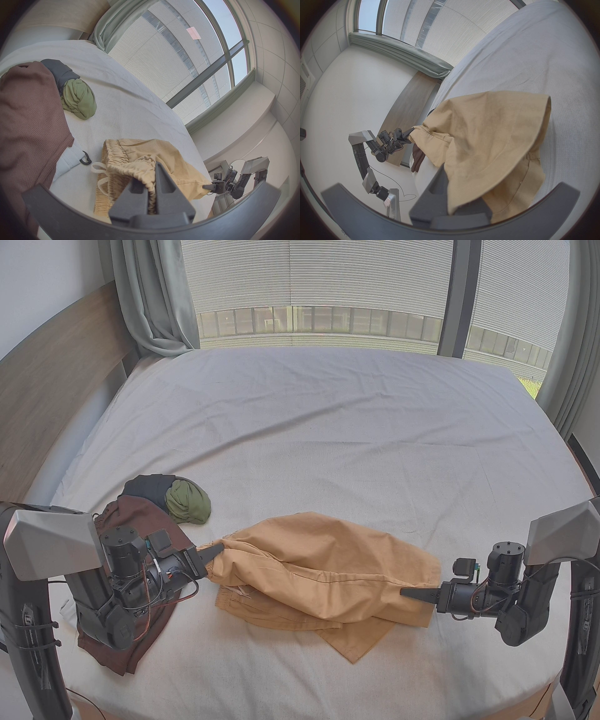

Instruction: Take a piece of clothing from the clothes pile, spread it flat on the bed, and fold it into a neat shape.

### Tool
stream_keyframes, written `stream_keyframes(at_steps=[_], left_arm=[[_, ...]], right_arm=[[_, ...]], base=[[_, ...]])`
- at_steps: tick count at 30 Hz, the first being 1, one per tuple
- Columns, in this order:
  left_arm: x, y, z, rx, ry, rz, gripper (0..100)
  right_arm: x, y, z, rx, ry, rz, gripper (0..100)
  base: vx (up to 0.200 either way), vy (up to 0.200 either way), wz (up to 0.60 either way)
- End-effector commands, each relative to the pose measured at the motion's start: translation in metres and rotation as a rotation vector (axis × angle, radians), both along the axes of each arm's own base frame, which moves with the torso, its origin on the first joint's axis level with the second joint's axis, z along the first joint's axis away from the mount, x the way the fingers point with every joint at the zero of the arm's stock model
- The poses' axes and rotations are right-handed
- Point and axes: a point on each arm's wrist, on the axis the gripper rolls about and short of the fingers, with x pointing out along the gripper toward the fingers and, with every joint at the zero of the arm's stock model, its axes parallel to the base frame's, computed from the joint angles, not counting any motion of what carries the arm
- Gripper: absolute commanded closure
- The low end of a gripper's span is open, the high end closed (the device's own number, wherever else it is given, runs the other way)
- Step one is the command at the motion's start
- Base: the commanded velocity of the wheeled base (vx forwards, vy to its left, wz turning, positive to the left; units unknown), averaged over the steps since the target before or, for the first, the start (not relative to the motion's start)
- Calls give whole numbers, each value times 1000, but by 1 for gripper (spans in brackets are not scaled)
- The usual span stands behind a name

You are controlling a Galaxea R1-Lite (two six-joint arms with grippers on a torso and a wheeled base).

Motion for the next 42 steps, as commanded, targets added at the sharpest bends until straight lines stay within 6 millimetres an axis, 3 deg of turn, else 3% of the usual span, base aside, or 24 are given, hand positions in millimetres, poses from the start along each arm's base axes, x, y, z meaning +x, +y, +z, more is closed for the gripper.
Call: stream_keyframes(at_steps=[1, 10, 25, 42], left_arm=[[0, 0, 1, 0, -2, 0, 100], [-4, 0, 19, -13, -50, -1, 100], [-7, 1, 35, -22, -96, 0, 100], [-21, 6, 84, -53, -241, 5, 100]], right_arm=[[-3, 1, 7, 1, -15, 4, 100], [-25, 5, 46, -6, -121, 36, 100], [-22, 2, 50, -4, -142, 22, 100], [-34, 2, 102, 2, -327, -62, 100]], base=[[0, 0, 0], [0, 0, 0], [0, 0, 0], [0, 0, 0]])
